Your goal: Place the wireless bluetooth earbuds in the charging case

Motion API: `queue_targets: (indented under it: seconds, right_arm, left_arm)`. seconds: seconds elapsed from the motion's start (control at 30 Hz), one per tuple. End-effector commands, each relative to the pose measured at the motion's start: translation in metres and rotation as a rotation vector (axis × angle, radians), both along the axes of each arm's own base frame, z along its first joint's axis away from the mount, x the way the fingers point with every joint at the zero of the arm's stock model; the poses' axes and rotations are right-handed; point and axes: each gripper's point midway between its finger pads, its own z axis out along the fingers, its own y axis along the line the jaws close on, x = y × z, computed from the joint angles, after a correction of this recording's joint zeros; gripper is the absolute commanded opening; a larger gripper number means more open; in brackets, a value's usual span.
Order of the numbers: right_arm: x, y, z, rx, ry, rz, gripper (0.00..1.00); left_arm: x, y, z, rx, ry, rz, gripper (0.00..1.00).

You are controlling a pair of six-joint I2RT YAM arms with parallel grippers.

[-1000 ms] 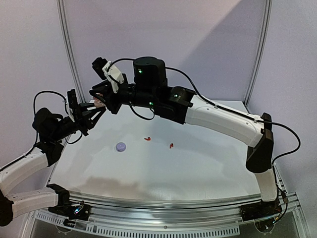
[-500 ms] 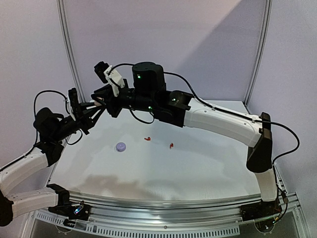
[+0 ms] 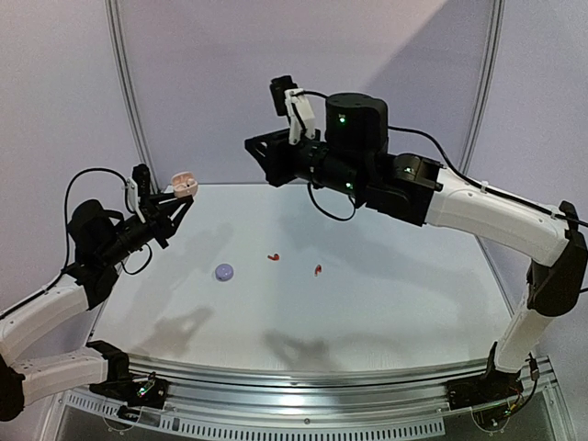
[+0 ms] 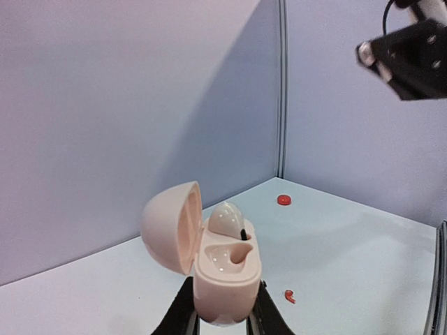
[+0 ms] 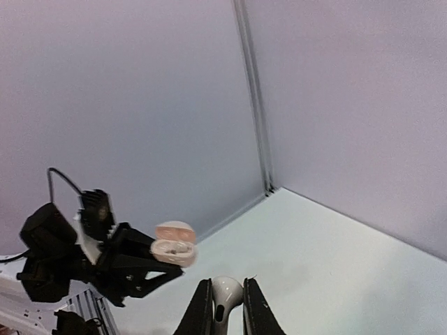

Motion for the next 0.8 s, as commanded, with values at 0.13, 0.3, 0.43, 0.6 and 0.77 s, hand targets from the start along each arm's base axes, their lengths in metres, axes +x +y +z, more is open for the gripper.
queue_targets:
  seconds: [0.13, 0.3, 0.43, 0.6, 0.77]
  right_arm:
    - [0.06, -0.056, -0.109, -0.04, 0.372, -0.304, 0.0]
    - [0.055, -0.032, -0.062, 0.044, 0.283, -0.181, 0.0]
    - [0.041, -0.002, -0.029, 0.063, 0.178, -0.067, 0.0]
    - [0.003, 0.037, 0.023, 0.164, -0.003, 0.131, 0.0]
    - [-0.027, 0.081, 0.032, 0.167, -0.098, 0.322, 0.0]
  left_arm:
    - [-0.007, -0.005, -0.007, 0.02, 0.001, -0.035, 0.0]
    - [-0.021, -0.019, -0.003, 0.004, -0.007, -0.153, 0.0]
    - [-0.023, -0.019, 0.005, -0.034, -0.007, -0.157, 0.0]
    - [-0.024, -0.018, 0.02, -0.112, -0.011, -0.165, 0.0]
    - [-0.03, -0.02, 0.032, -0.148, -0.046, -0.187, 0.0]
